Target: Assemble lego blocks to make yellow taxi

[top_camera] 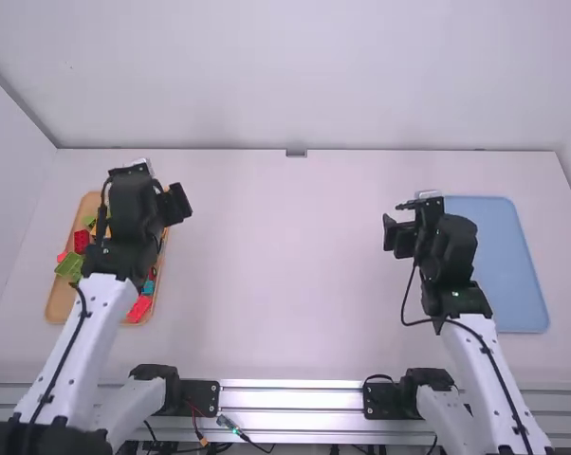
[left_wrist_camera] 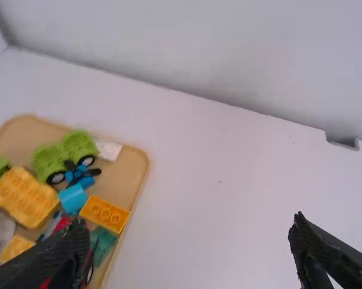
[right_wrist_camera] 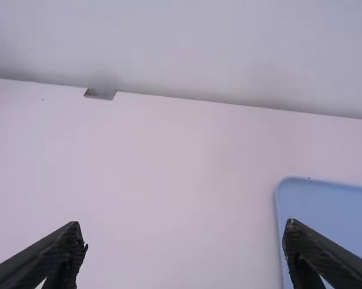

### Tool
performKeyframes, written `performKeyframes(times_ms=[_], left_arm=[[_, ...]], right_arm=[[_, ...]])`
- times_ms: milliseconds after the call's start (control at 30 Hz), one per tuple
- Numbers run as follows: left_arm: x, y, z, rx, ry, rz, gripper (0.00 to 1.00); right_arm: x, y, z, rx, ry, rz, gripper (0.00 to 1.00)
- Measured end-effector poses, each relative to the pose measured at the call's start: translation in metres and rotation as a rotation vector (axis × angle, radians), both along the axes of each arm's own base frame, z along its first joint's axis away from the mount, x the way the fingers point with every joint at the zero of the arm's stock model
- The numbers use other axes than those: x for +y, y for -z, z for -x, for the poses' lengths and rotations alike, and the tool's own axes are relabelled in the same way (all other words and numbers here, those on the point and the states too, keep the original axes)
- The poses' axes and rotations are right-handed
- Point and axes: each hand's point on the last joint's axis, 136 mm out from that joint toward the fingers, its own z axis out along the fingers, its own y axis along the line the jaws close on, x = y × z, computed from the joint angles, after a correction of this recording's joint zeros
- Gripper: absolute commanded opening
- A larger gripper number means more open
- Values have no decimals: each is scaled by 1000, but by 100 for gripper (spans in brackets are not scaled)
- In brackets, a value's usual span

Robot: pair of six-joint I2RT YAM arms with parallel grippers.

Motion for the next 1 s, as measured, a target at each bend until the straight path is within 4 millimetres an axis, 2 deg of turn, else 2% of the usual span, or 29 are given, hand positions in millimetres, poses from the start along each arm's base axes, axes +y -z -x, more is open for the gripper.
performKeyframes(times_ms=[100, 133, 167, 233, 300, 333, 467, 567, 600, 733, 767, 900, 1000], left_arm=[[26, -3, -12, 59, -121, 57, 94], [28, -3, -13, 63, -127, 60, 94], [44, -3, -22, 94, -194, 92, 96], [60, 0, -32, 134, -256, 128, 97], [83, 12, -45, 200, -342, 180, 98], [84, 13, -46, 203, -348, 184, 98], [121, 45, -60, 317, -508, 276, 99], [140, 63, -64, 358, -567, 327, 99], [151, 75, -66, 377, -598, 364, 99], [173, 101, -64, 411, -645, 440, 100], [182, 113, -60, 427, -667, 473, 100], [197, 135, -55, 455, -681, 534, 99], [201, 150, -53, 480, -671, 563, 99]], right_arm=[[1, 1, -7, 10, -8, 0, 94], [1, 1, -8, 11, -8, 0, 94], [2, 0, -11, 16, -12, 0, 95], [3, 1, -14, 21, -16, -2, 97], [3, 2, -16, 28, -18, -4, 98], [3, 2, -17, 29, -18, -4, 98], [4, 6, -19, 44, -17, -13, 99], [4, 6, -20, 45, -17, -15, 99], [4, 5, -20, 44, -16, -16, 99], [4, 5, -20, 44, -17, -17, 99], [5, 4, -20, 42, -19, -15, 99], [4, 5, -20, 43, -17, -16, 99], [4, 5, -20, 43, -17, -17, 99]])
